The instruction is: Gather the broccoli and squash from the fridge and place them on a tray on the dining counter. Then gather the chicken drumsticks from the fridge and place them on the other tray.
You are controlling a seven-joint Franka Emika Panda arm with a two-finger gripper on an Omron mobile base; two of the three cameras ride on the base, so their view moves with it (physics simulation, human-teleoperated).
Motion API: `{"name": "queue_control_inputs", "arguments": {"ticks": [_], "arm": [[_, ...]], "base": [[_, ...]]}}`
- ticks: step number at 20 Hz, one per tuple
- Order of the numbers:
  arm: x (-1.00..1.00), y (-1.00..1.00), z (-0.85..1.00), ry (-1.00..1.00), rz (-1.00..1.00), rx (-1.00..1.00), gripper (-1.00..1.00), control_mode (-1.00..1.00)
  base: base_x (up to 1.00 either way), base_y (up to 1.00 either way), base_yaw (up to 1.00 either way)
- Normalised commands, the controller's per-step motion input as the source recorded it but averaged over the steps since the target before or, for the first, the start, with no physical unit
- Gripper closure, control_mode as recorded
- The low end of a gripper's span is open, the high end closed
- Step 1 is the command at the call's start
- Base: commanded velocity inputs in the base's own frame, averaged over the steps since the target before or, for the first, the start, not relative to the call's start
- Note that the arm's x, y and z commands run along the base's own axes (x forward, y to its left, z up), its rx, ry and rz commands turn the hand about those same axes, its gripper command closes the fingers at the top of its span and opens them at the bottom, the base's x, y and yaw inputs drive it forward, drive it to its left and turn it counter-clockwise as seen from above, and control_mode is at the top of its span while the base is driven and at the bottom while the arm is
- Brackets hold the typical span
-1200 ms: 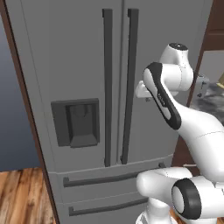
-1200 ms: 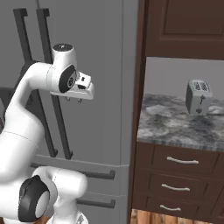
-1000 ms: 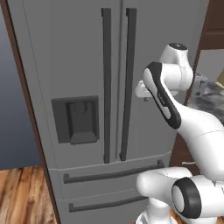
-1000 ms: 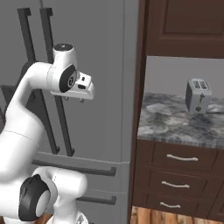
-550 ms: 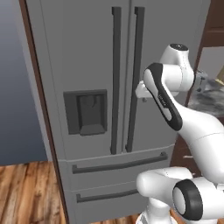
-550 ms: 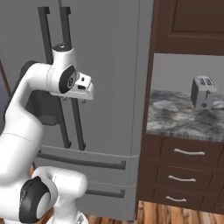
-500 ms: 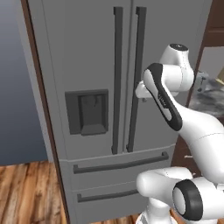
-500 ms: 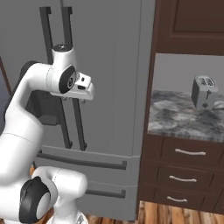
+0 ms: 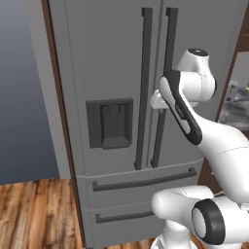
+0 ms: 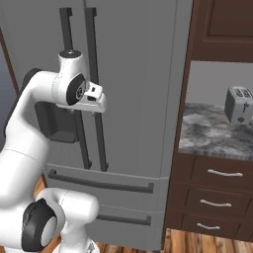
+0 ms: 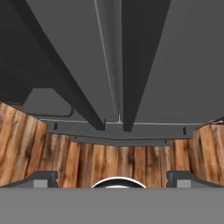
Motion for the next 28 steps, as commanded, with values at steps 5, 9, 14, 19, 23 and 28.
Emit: {"name": "queue_control_inputs", "arguments": {"ticks": [5,9,14,19,23,28], "arm": [[0.08,0.0,-0.04,-0.03,-0.02,-0.01,-1.0,-1.0],[0.37,-0.01,-0.06,-0.32,-0.04,0.0,-1.0,-1.0],[0.35,-0.1,0.0,-0.33,-0.01,0.0,-1.0,-1.0],[0.22,-0.08,0.1,-0.27,-0.09,0.0,-1.0,-1.0],[0.23,0.0,0.24,-0.17,-0.08,0.0,-1.0,-1.0],[0.28,0.0,0.11,-0.11,-0.02,0.0,-1.0,-1.0]], "base": [[0.0,0.01,0.0],[0.0,0.0,0.0],[0.0,0.0,0.0],[0.0,0.0,0.0],[0.0,0.0,0.0],[0.0,0.0,0.0]]}}
